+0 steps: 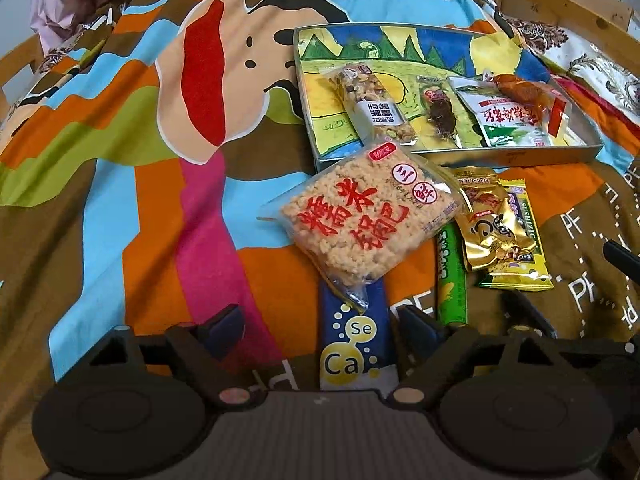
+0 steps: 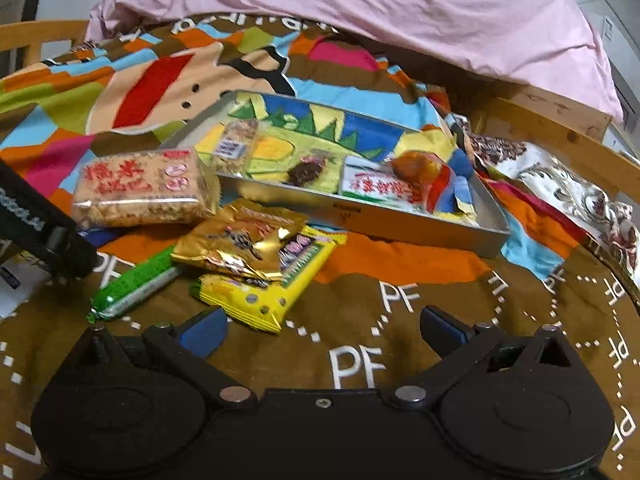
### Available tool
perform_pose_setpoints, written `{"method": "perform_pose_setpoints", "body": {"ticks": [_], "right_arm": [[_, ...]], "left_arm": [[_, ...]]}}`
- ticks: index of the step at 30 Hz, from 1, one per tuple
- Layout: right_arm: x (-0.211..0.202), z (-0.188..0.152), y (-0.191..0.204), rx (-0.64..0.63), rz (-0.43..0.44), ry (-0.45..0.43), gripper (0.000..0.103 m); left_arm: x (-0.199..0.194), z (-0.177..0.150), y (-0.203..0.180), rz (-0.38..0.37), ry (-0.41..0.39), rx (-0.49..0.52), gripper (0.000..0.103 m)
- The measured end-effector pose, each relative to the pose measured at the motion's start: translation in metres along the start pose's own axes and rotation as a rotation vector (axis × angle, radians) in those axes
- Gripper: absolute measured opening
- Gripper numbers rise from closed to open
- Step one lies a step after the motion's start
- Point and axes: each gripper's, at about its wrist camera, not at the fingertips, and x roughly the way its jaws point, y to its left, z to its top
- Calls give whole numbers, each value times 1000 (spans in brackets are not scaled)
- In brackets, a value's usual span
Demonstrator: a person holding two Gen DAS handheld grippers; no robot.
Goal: Organize snacks
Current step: 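Move the left gripper to the blue Ca box while the right approaches the gold pouch, then grasp the blue Ca box with the left gripper while the right grasps the gold pouch and yellow bar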
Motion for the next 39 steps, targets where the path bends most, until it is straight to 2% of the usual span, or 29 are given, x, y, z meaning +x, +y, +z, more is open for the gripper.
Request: {"method": "perform_pose_setpoints", "body": {"ticks": [7,12,14,16,19,23,27,30,32,33,37,39], "right_arm": [[9,10,13,-35,51,-22,102],[29,21,9,60,84,29,102],[32,20,2,106,105,43,98],[30,19,-2,124,107,38,86],[25,19,-4,127,102,18,70],[18,15,-7,111,104,11,61],[7,10,-16,118,90,11,53],[3,6,-23,128,98,17,53],[2,5,-25,152,125,15,66],[2,5,-25,152,130,9,75],[2,10,-14,93,147,-37,82],[8,15,-9,73,141,-49,83]], "left_arm": [[1,0,-1,0,-1,3,84],[4,1,-3,-3,-2,0,81],[4,1,-3,-8,-10,-3,77],[5,1,-4,-14,-9,-1,75],[5,0,-8,-22,-15,17,63],[3,-1,-11,-49,-15,26,45],[0,-2,-9,-62,-16,7,41],[-1,-3,-6,-72,-12,-17,41],[-3,-4,-5,-76,-10,-25,41],[-3,-4,-5,-76,-10,-27,41],[-3,-5,-5,-70,-11,-26,41],[-1,-4,-6,-68,-10,-24,41]]}}
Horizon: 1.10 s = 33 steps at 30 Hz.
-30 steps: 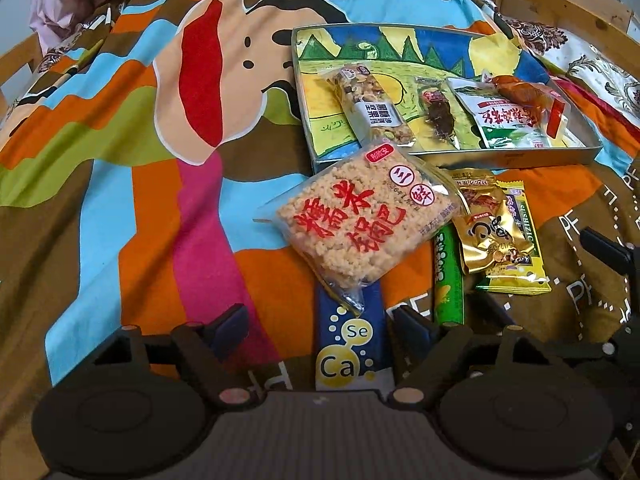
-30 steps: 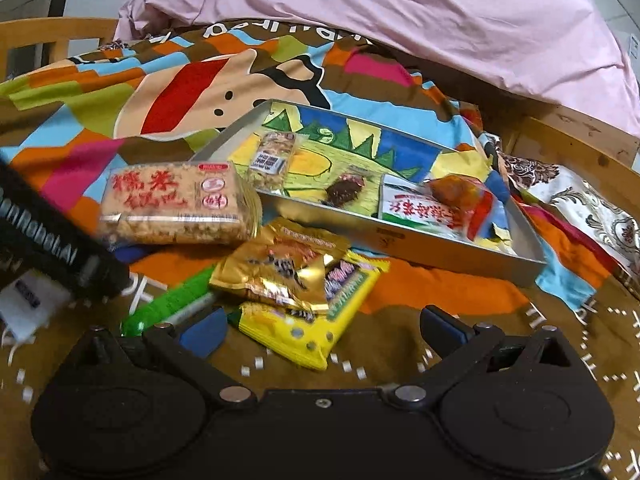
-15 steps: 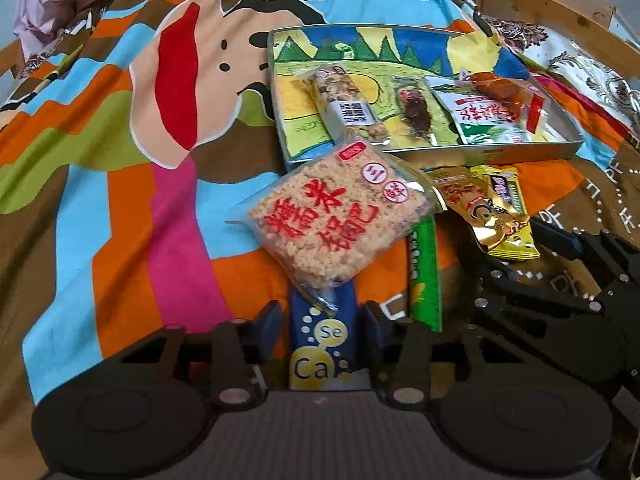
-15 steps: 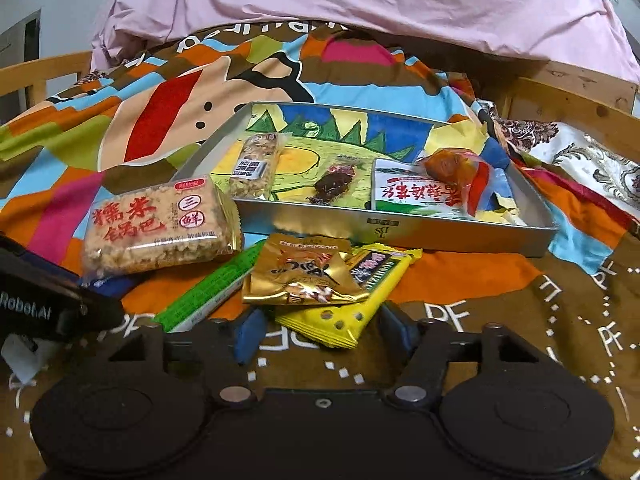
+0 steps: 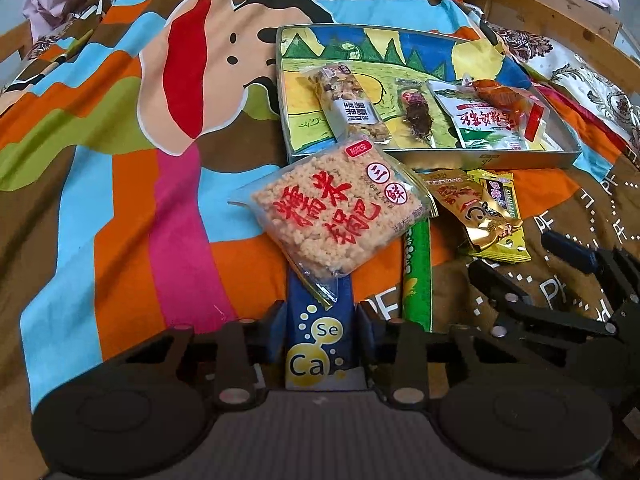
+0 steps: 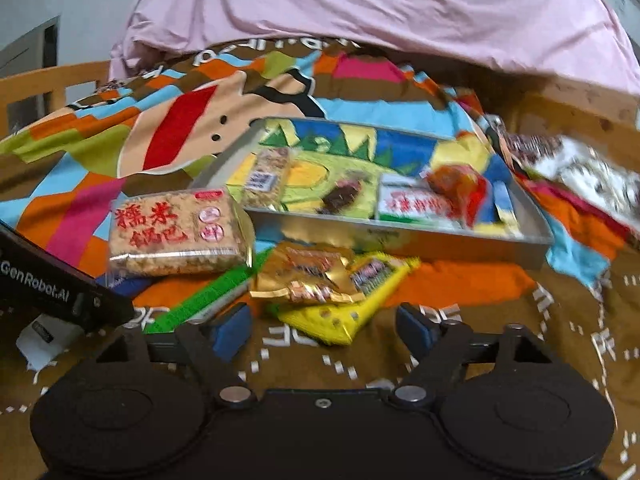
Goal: Organize snacks
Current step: 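Grasp the blue Ca box with the left gripper while the right grasps the gold pouch and yellow bar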
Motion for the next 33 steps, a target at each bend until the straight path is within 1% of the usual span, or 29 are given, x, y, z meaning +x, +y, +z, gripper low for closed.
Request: {"method": "perform_pose_setpoints", "body": {"ticks": [3,5,6,9,11,12,13,15,16,19,25,33], "right_arm": [[15,6,1,-7,-15,29,82],[26,7,2,-19,-28,64,82],[30,6,3,-20,-29,72,83],[38,9,5,-20,-39,63,89],[42,10,4,-9,-48,68,90],[43,9,3,9,-49,69,88],[43,9,1,23,-55,66,81],[40,8,-3,45,-60,63,76],[39,8,-5,62,-58,67,71],[30,5,-10,89,-47,76,64],[9,-2,-17,89,-13,104,60],[-28,-14,-27,131,87,197,60]], "left_arm": [[2,1,1,-2,0,-5,42],[3,2,2,-4,0,-9,42],[4,2,2,-5,0,-9,43],[7,3,1,2,-1,-3,44],[8,4,0,8,-1,2,45],[8,4,-1,10,-2,5,45],[8,3,-1,11,-2,9,45],[9,3,-2,12,-3,12,45],[9,3,-2,11,-3,11,45],[9,2,-1,5,-3,9,43],[5,1,1,-15,3,-14,40],[-8,-10,5,-72,25,-77,40]]}}
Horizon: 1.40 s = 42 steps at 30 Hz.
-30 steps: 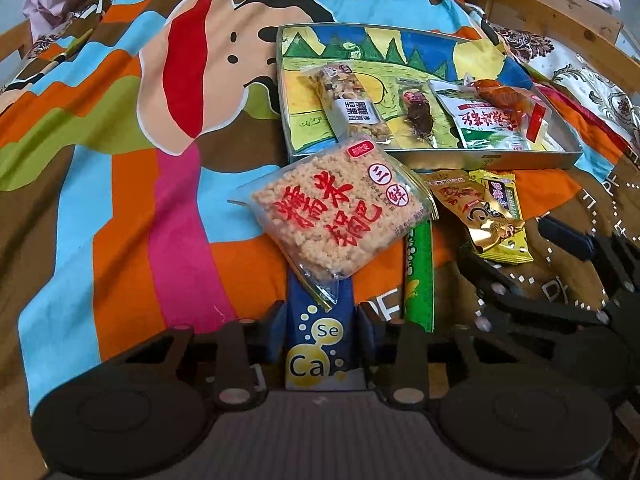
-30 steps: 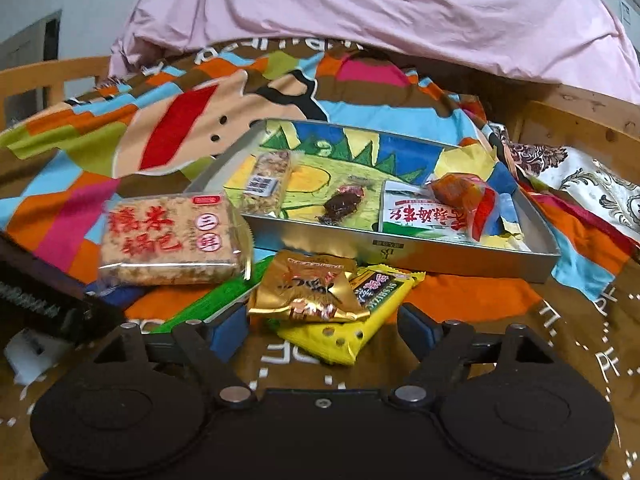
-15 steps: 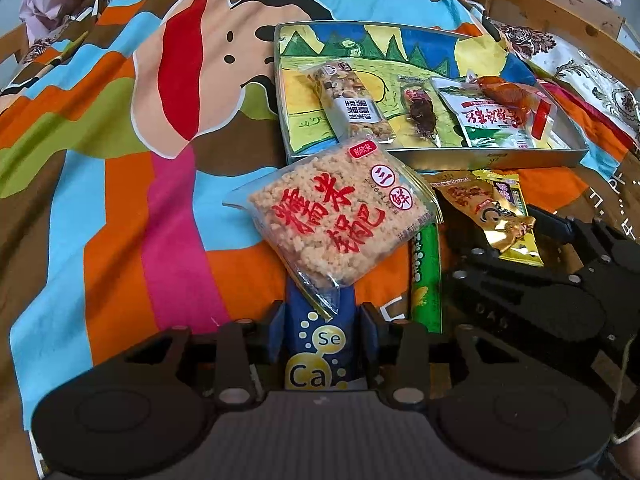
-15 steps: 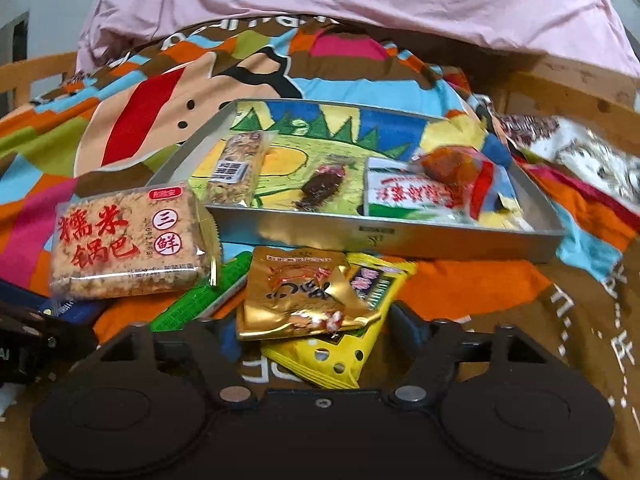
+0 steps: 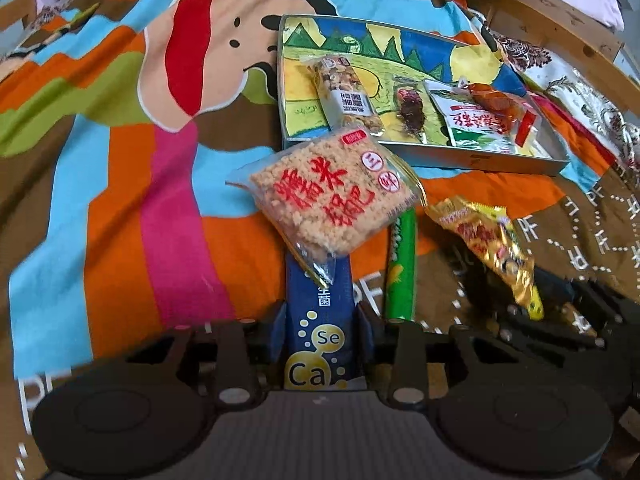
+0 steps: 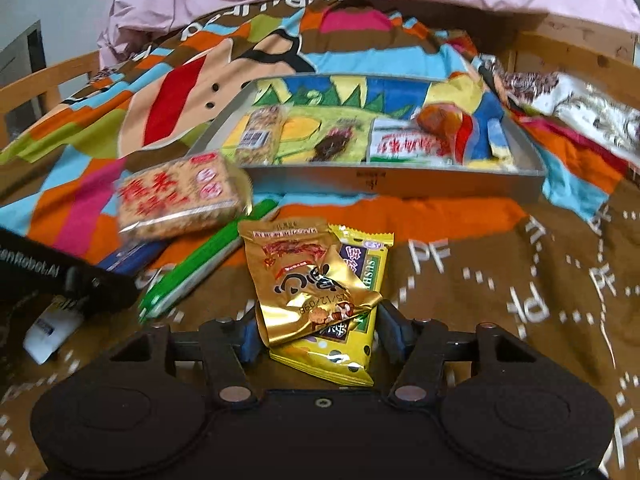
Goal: Organize snacks
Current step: 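Grasp the blue Ca box with the left gripper while the right grasps the gold pouch and yellow bar, then lift the blue box with the left gripper while the right lifts the yellow bar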
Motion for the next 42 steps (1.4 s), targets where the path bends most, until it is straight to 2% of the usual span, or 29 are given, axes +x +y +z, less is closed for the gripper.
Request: {"method": "perform_pose_setpoints", "body": {"ticks": [5,9,15,19,21,24,25,30,38,42], "right_arm": [[-24,-15,-6,-15,22,47,60],[-31,-22,-6,-38,21,57,60],[-21,-26,-4,-36,16,25,81],[-16,-29,1,-68,-22,-11,84],[-16,-30,0,-51,-31,-17,80],[-21,-31,1,-51,-40,-23,59],[-22,-31,1,-56,-42,-22,58],[-32,-33,4,-98,-54,0,56],[-46,-48,33,-519,-210,-32,53],[-49,-50,33,-567,-221,-33,52]], "left_arm": [[-14,-14,-1,-86,34,-48,40],[-21,-20,-7,-93,34,-26,40],[-13,-17,-7,-79,56,-31,41],[-9,-15,-13,-60,52,-19,46],[-7,-15,-15,-47,46,-8,46],[-5,-15,-18,-35,38,6,46],[-6,-15,-18,-29,36,8,41],[-9,-16,-16,-46,37,-7,39],[-19,-25,-19,-156,49,-61,38],[-25,-27,-20,-162,25,-54,37]]}}
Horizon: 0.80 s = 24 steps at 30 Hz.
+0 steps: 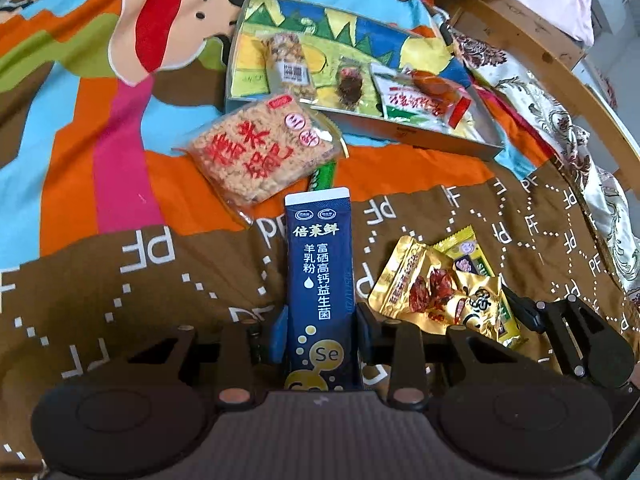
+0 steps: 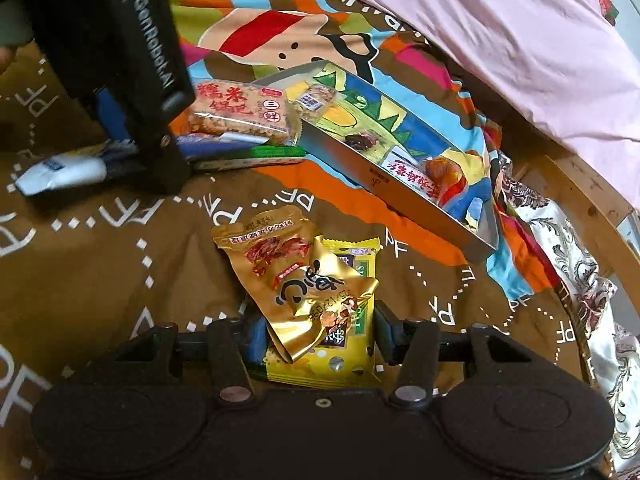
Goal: Organize snacks
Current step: 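Lift the blue box with the left gripper while the right lifts the yellow bar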
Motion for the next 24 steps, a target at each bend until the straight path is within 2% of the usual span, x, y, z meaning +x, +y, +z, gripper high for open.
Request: {"method": "perform_pose_setpoints", "body": {"ticks": [8,13,24], "right_arm": [[0,-2,1,-131,-80,-15,52],[2,-2,-1,-158,-106,-20,52],[7,3,-9,-222,-139,-41,52]], "left_arm": [[-5,-1,-10,-17,-32,47,37],[-4,-1,-13,-24,-40,62,37],[-14,0,-18,-4,-142,76,37]]}}
